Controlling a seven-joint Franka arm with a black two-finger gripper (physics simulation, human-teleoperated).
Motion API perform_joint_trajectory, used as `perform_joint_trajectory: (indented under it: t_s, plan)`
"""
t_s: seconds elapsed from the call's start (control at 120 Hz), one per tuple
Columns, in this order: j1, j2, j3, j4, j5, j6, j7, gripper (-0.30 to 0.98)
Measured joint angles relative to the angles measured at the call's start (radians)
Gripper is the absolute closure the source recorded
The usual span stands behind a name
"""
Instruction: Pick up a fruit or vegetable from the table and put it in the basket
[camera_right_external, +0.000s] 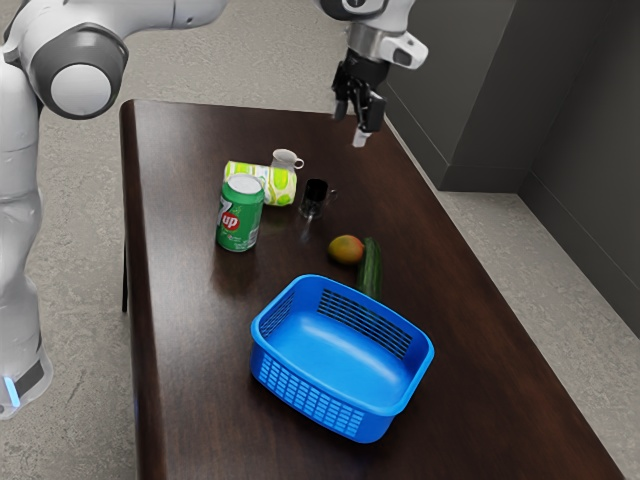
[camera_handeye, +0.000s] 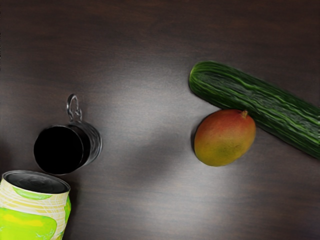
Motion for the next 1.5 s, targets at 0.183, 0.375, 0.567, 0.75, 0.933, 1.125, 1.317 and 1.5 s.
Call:
perform_joint_trajectory:
  t_s: [0.183, 0.375, 0.567, 0.75, 0.933, 1.125, 1.317, 1.5]
  plan:
    - [-0.001, 0.0, 0.0, 0.0, 0.0, 0.022, 0.008, 0.0]
    - [0.001, -0.004, -0.019, 0.008, -0.005, 0.032, 0.008, 0.0]
    - [-0.003, 0.0, -0.043, 0.007, -0.001, 0.037, 0.007, 0.0]
    - [-0.003, 0.138, -0.086, 0.124, 0.009, 0.042, 0.011, 0.0]
    - [-0.005, 0.181, -0.099, 0.135, 0.007, 0.041, 0.022, 0.0]
    - [-0.002, 0.194, -0.102, -0.039, -0.02, 0.109, 0.032, 0.0]
    - [0.0, 0.206, -0.101, -0.102, -0.04, 0.186, 0.041, 0.0]
    - [0.0, 0.202, -0.101, -0.126, -0.037, 0.218, 0.077, 0.0]
